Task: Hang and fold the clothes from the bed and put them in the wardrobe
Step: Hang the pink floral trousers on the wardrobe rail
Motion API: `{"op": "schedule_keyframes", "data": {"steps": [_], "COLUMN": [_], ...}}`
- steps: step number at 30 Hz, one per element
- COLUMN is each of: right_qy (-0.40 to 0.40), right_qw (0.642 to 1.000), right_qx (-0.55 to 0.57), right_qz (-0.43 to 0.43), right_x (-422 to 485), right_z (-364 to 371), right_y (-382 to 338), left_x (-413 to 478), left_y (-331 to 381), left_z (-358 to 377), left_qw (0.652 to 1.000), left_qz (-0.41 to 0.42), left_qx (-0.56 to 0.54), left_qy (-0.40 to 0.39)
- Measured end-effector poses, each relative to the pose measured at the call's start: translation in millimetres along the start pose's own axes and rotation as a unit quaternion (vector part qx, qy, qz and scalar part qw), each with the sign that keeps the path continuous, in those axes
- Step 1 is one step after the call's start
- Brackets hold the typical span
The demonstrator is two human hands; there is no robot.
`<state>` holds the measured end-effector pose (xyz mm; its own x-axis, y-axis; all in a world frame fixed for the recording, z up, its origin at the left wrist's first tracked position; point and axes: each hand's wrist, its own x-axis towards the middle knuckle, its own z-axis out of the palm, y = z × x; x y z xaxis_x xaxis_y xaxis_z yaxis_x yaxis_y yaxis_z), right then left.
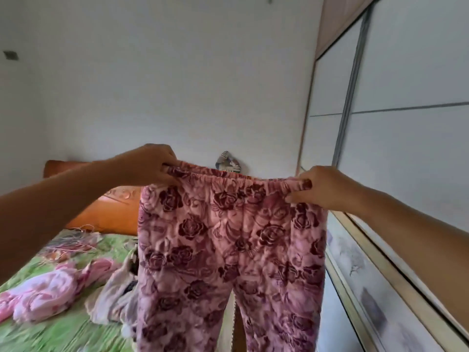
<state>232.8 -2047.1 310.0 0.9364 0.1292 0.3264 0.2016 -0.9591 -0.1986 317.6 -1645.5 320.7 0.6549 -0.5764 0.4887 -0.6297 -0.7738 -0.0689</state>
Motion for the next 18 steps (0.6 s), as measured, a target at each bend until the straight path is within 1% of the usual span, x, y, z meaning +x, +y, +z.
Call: {"op": "schedule_keyframes", "data": {"steps": [2, 6, 8, 13, 18], "right_qy": [0.011, 0.089, 0.123, 0.187, 0.286], "right_qw": [1.000, 0.995, 0.990, 0.977, 0.951], "right_qx": [0.008, -0.048, -0.055, 0.057, 0.088], "right_qz": [0.012, 0.025, 0.038, 0.087, 0.083], "right_x": [-23, -71, -94, -153, -210], "right_z": [-23, -58, -74, -119, -148], "right_y": [4, 15, 21, 20, 6], "left_x": [14, 37, 45, 62, 73], "left_y": [9, 32, 45, 92, 155], "left_z": [-5, -12, -19, -43, -64], "left_qw": [1.000, 0.998, 0.994, 0.985, 0.970], "left_qz": [0.015, 0.038, 0.047, 0.089, 0.135], "left_qx": [-0.014, -0.058, -0.090, -0.137, -0.194], "left_qy": [-0.001, 0.009, 0.024, 0.048, 0.062]}}
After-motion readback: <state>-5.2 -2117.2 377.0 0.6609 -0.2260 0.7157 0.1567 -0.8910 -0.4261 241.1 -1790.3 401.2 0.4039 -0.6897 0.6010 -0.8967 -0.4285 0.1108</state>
